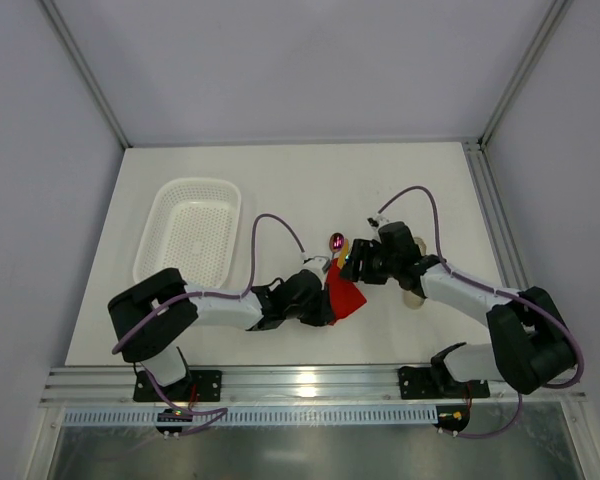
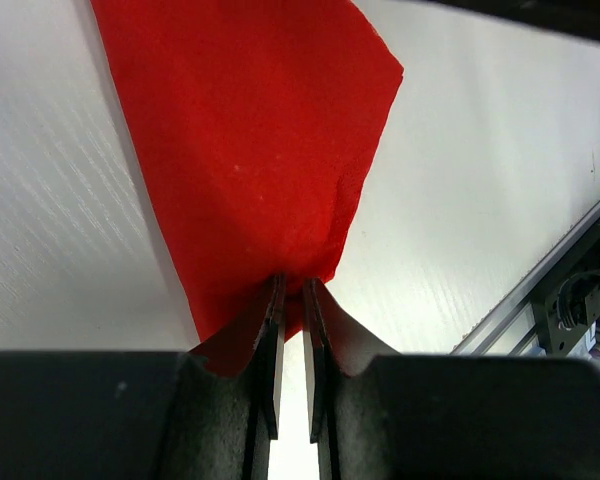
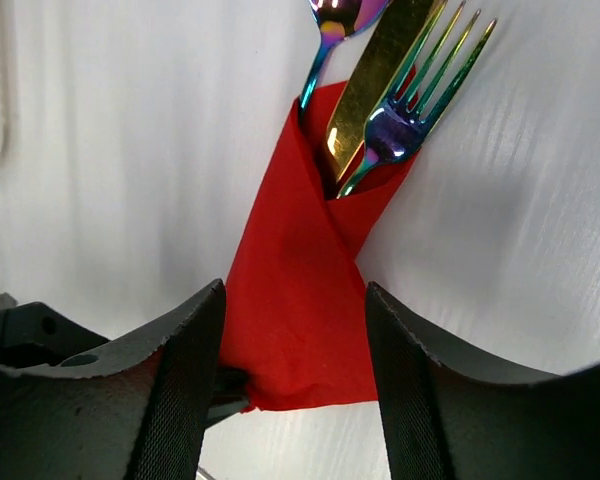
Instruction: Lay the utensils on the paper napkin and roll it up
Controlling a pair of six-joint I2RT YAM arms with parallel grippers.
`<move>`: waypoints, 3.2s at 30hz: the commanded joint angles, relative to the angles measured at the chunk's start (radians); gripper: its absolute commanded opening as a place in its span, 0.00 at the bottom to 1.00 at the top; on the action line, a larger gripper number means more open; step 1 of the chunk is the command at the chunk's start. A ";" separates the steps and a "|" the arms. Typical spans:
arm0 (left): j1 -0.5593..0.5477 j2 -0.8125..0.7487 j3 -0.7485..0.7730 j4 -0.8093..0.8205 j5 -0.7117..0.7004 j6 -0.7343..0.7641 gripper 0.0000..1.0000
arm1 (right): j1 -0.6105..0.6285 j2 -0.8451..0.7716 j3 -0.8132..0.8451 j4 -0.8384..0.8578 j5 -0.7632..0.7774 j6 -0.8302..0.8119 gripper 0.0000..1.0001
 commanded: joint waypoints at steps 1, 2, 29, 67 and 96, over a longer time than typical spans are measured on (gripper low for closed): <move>-0.007 0.000 -0.027 -0.054 0.005 0.012 0.17 | -0.008 0.048 0.042 -0.024 -0.044 -0.066 0.60; -0.008 0.002 -0.028 -0.051 0.003 0.012 0.17 | -0.007 0.084 0.046 0.008 -0.076 -0.074 0.62; -0.005 -0.024 -0.071 -0.053 0.017 0.002 0.15 | 0.021 0.295 0.065 -0.015 -0.047 -0.149 0.67; 0.004 -0.190 -0.013 -0.215 -0.055 0.014 0.38 | 0.069 0.281 -0.081 0.364 -0.147 0.000 0.04; 0.308 -0.288 -0.188 0.025 0.316 0.012 0.55 | 0.069 0.290 -0.155 0.729 -0.283 0.093 0.04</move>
